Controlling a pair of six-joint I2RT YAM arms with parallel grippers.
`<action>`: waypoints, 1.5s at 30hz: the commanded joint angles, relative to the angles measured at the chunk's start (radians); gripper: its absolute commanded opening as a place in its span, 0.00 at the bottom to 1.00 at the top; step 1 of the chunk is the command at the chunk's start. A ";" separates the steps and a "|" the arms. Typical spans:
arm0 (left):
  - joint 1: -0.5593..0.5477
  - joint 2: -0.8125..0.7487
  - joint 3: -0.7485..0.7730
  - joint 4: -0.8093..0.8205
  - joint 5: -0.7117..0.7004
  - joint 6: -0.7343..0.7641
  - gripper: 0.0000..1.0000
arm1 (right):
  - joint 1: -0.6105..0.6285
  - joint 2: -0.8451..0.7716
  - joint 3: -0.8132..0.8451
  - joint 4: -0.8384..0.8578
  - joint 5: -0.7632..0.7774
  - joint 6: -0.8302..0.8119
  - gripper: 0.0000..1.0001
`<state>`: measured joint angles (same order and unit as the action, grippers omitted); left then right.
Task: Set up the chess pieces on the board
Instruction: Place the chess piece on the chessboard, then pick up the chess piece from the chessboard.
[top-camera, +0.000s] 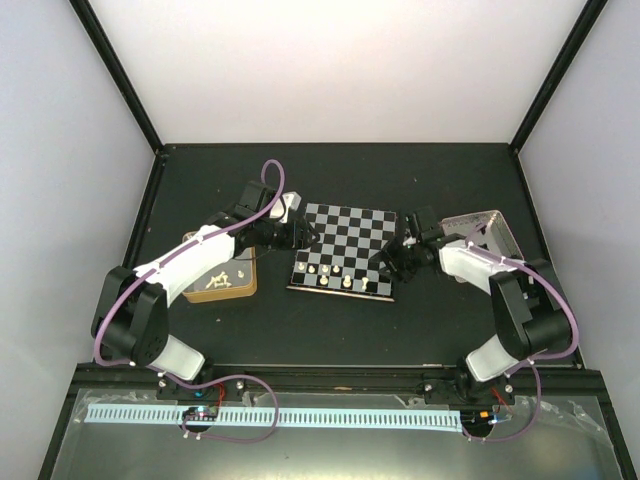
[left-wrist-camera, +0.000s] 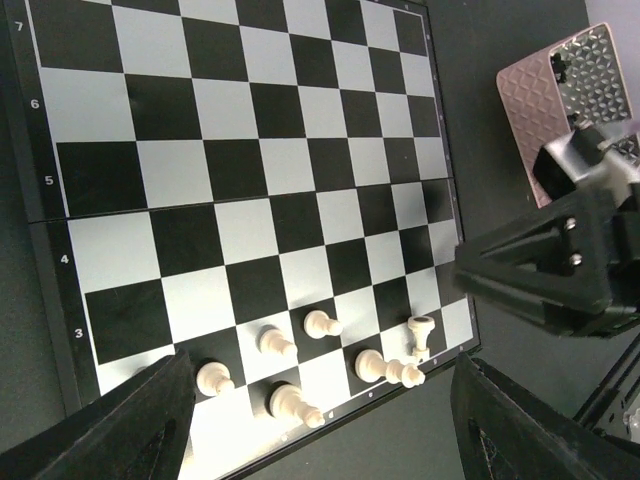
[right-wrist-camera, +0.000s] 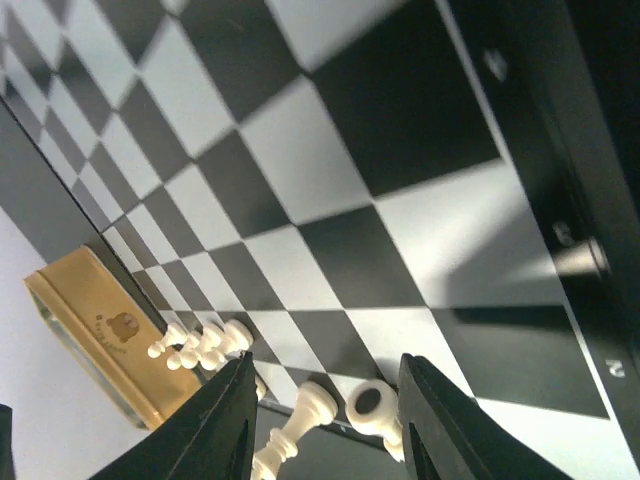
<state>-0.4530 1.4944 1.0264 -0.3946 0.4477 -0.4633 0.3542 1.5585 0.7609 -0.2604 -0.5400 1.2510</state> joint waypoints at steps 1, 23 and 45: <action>-0.001 -0.012 0.035 -0.020 -0.035 0.021 0.72 | 0.032 -0.024 0.092 -0.190 0.186 -0.287 0.42; 0.003 -0.024 0.024 -0.030 -0.058 0.027 0.72 | 0.252 0.162 0.324 -0.459 0.403 -0.481 0.44; 0.007 -0.098 -0.039 0.027 -0.056 0.021 0.73 | 0.266 0.130 0.308 -0.379 0.414 -0.439 0.12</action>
<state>-0.4507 1.4433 1.0092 -0.4103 0.3885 -0.4534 0.6178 1.7386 1.0851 -0.7139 -0.1349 0.7681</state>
